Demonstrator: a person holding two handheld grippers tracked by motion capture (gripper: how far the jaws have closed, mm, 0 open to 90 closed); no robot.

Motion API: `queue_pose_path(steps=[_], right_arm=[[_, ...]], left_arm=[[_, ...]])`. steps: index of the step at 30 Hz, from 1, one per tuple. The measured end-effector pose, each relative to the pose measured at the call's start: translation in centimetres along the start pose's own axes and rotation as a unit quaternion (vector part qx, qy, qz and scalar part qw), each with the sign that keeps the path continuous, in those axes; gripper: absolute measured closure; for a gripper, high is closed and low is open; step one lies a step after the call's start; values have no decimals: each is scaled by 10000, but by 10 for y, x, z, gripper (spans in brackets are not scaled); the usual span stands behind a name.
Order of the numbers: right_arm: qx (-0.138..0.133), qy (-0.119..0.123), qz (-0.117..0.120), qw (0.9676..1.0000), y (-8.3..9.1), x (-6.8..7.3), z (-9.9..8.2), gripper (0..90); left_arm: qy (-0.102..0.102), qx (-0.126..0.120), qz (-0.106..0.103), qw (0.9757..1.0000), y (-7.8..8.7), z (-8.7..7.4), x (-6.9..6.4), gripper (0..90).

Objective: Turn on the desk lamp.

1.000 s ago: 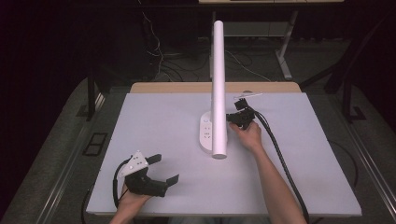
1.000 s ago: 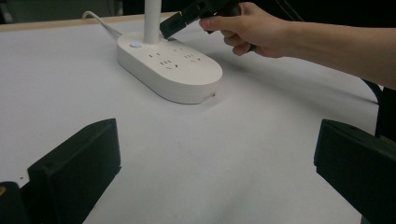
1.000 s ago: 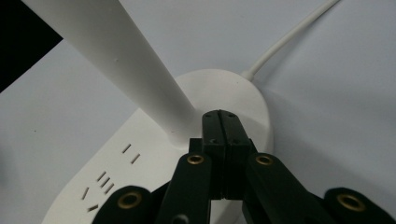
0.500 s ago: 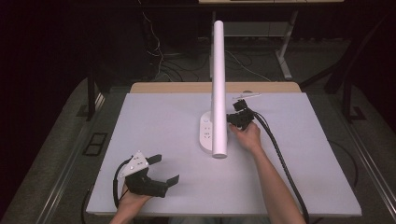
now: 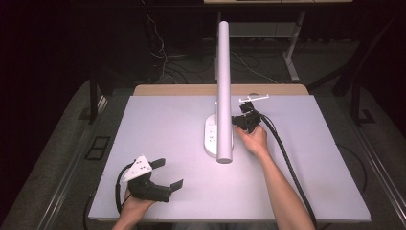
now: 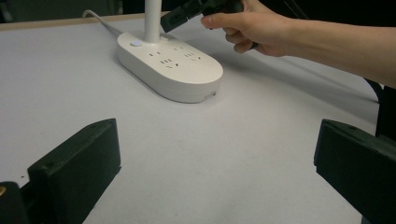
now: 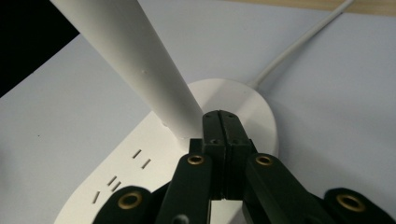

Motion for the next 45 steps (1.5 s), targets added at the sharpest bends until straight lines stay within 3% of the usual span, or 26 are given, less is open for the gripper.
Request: queue_pose_path(steps=[9,22,34,35,38,45], right_arm=[[-30,187,76,9998,26,4,9,896],[-24,476,11,9989,58,8,13,896],[24,631,-1,9980,88,12,0,893],[0,600,-6,9982,93,12,-3,830],[-3,559,-1,9984,99,12,-6,754],[-102,551,45,9984,117,16,-19,414]], left_arm=[[-7,-2,1,10000,-1,0,-1,0],[-9,7,6,10000,-1,0,-1,0],[-23,37,14,10000,-2,-1,-1,0],[-34,47,12,10000,-2,-1,-1,0],[-29,51,15,10000,-3,-1,-1,0],[-51,84,10,10000,-3,-1,-1,0]])
Point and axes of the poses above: each handheld gripper's, and its own axes: y roughly backward along the jaws, z roughly out of its top, x roughly to its left, the point moved 1 cm from there along -y, roughly forward along the jaws
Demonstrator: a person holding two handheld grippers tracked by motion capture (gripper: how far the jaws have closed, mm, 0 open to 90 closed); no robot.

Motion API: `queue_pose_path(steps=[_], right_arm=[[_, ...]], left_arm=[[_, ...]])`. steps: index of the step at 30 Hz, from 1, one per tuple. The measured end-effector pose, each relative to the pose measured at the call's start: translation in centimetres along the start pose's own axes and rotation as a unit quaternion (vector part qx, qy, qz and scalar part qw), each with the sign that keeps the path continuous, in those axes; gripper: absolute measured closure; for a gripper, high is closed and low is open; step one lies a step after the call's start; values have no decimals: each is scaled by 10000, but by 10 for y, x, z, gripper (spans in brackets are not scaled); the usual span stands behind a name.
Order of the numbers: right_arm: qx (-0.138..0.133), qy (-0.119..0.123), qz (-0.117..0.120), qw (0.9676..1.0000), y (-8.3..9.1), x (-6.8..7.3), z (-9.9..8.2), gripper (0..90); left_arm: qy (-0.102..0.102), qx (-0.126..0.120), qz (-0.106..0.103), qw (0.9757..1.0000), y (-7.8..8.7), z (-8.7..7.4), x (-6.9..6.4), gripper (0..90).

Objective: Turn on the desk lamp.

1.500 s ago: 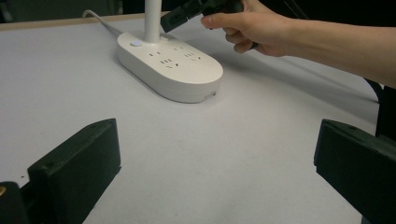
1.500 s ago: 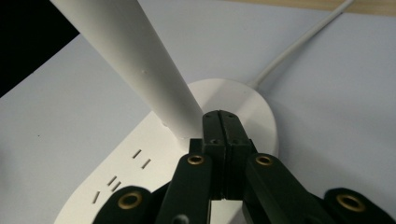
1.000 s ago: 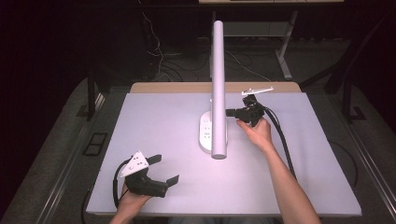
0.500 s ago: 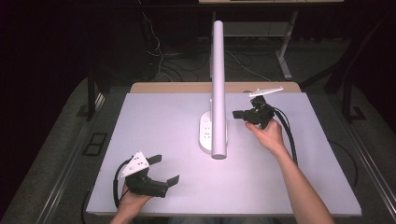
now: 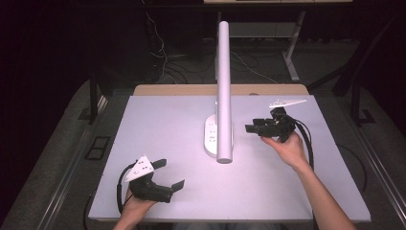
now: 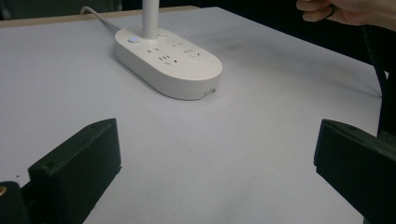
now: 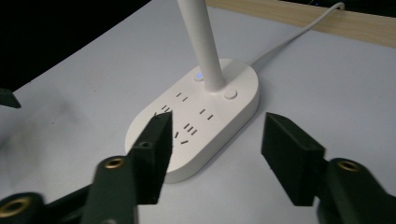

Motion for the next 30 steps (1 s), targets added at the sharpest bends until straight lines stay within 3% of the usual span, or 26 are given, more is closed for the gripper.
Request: queue_pose_path(steps=[5,10,30], right_arm=[[56,20,-180,9998,12,6,-10,148],[61,-16,-198,9998,22,11,-21,3],[-61,-73,-15,10000,60,28,-77,3]], left_arm=[[14,-4,2,10000,-1,0,-1,0],[13,-1,2,10000,-1,0,-1,0],[-32,62,-19,10000,-2,-1,-2,0]])
Point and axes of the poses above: each handheld gripper's, and its own axes: y roughly backward along the jaws, z roughly out of its top, x roughly to its left, the point moved 1 cm from there along -y, roughly forward along the jaws
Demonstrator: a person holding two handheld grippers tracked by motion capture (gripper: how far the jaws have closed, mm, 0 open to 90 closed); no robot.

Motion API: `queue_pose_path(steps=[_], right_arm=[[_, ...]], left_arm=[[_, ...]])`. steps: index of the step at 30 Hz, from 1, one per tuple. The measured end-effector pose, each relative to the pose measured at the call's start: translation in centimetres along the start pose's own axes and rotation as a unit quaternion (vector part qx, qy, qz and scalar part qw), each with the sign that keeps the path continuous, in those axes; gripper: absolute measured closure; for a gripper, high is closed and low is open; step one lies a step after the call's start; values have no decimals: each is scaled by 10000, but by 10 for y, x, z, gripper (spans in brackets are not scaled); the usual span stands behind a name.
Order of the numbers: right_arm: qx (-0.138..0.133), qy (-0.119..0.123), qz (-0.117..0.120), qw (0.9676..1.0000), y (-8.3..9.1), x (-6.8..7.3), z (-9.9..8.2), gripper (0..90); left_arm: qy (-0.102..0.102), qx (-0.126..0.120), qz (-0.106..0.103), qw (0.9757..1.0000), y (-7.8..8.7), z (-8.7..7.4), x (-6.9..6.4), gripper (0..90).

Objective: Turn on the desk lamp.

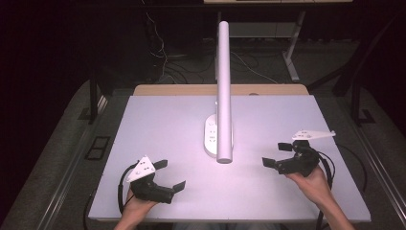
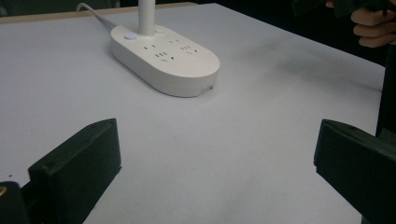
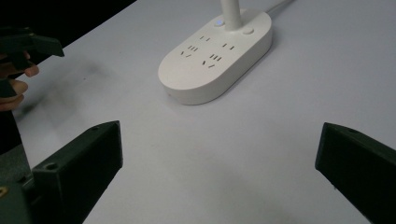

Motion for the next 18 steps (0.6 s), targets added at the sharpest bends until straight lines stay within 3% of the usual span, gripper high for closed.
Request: queue_pose_path(steps=[7,18], right_arm=[[-88,-36,8,10000,8,5,-22,3],[-170,15,-166,9997,15,16,-54,3]], left_arm=[[-7,10,10,10000,0,0,0,0],[2,46,21,10000,-1,-1,0,0]])
Point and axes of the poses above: each handheld gripper's, and its own axes: y roughly backward along the jaws, z roughly out of its top, x roughly to its left, the point moved 1 cm from there along -y, roughly forward along the jaws
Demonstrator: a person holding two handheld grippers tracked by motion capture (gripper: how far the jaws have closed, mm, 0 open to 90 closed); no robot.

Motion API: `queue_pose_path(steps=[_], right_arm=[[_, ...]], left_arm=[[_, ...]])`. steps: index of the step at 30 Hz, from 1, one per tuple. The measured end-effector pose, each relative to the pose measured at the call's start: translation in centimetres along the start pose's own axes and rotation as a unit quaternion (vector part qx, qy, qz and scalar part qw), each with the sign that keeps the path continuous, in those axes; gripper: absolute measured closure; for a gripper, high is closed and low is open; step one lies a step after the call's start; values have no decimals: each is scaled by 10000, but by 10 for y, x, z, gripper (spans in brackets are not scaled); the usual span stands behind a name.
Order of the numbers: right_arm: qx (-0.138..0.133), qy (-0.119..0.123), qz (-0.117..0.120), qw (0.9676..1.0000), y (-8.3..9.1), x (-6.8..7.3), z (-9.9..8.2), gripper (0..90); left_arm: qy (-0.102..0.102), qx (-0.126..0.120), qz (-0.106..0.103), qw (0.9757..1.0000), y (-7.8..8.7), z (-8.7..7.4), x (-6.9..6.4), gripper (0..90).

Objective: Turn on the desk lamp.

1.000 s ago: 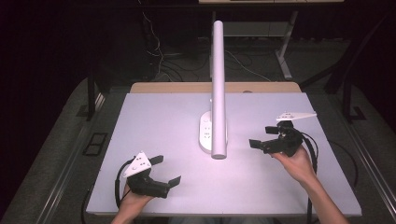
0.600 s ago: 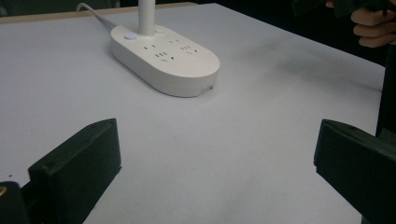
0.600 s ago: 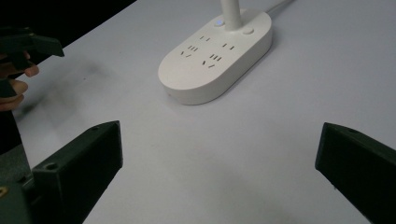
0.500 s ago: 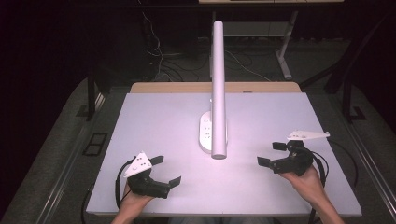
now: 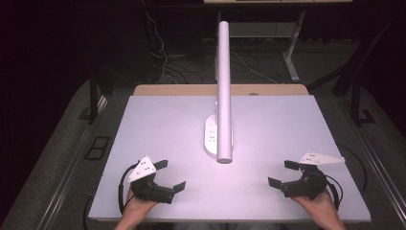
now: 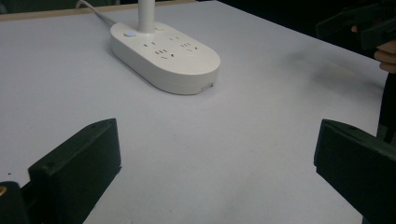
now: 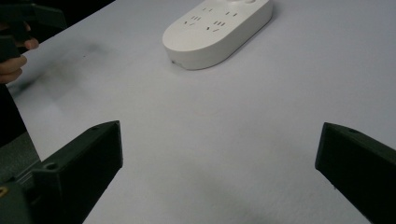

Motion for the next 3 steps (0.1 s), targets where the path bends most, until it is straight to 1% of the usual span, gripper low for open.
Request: queue_pose_path(steps=[3], right_arm=[[3,33,-30,10000,-1,1,-5,3]], left_arm=[[9,4,4,10000,-1,0,1,0]])
Point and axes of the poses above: each handheld gripper's, and its own axes: y roughly backward along the jaws, z roughly out of its top, x roughly to its left, the point moved 1 cm from there along -y, roughly forward along the jaws
